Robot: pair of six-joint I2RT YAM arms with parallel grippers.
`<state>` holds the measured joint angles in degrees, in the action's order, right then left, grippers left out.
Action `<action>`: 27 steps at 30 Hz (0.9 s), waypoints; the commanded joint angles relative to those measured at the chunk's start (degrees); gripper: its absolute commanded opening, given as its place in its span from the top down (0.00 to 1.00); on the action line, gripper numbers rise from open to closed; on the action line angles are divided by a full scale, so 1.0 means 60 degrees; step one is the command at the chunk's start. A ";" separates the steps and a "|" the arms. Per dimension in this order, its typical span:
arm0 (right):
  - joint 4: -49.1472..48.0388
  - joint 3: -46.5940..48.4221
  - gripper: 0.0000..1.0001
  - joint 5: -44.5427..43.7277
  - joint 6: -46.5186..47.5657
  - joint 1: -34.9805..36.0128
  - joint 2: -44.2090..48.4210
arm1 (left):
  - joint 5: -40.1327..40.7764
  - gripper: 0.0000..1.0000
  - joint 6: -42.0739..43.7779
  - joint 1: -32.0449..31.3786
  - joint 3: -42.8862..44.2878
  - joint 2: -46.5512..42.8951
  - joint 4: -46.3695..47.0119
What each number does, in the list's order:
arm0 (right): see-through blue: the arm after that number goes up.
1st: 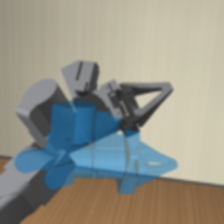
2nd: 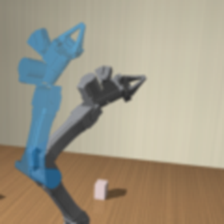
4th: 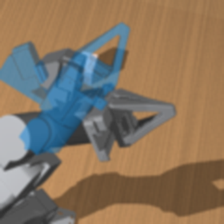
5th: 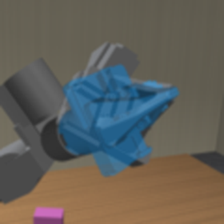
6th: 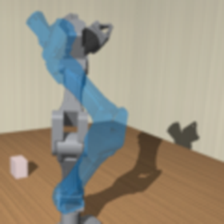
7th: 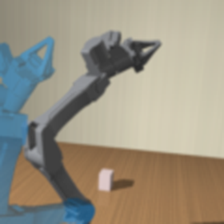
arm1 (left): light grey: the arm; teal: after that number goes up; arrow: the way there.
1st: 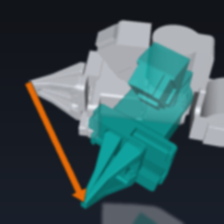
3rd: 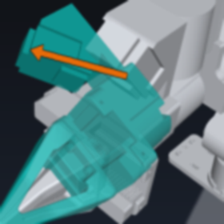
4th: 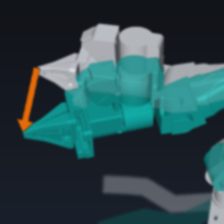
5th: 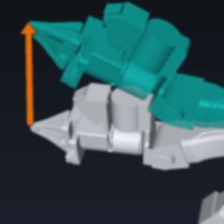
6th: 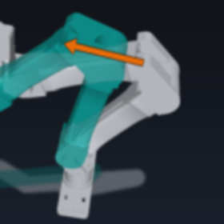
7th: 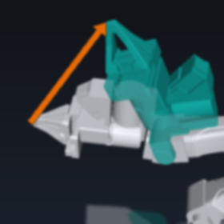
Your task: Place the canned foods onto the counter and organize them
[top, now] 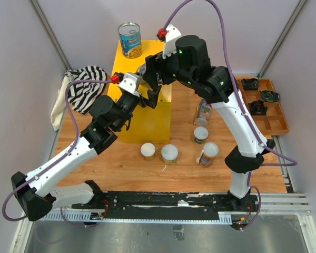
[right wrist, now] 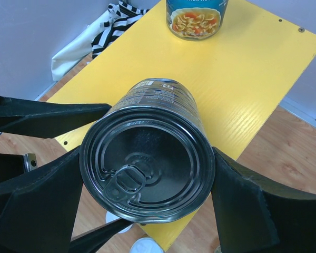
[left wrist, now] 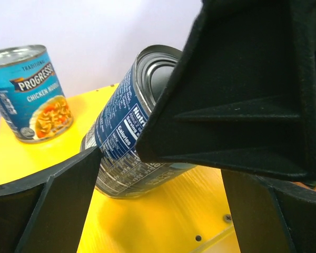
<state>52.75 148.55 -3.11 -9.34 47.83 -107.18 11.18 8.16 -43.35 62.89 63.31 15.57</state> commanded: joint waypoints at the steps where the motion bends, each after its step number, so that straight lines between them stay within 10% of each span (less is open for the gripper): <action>1: -0.0911 0.0519 0.59 0.0746 -0.0514 0.0105 0.0125 | 0.1142 0.01 0.1523 -0.0479 -0.0322 0.0347 0.1244; 27: -0.0570 0.0524 0.62 0.1484 -0.1118 -0.0089 -0.0023 | 0.3398 0.01 0.5079 -0.1344 -0.0780 0.2167 0.7097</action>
<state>52.14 148.68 -1.30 -13.26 46.81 -107.70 30.70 36.49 -51.16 57.47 75.37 49.10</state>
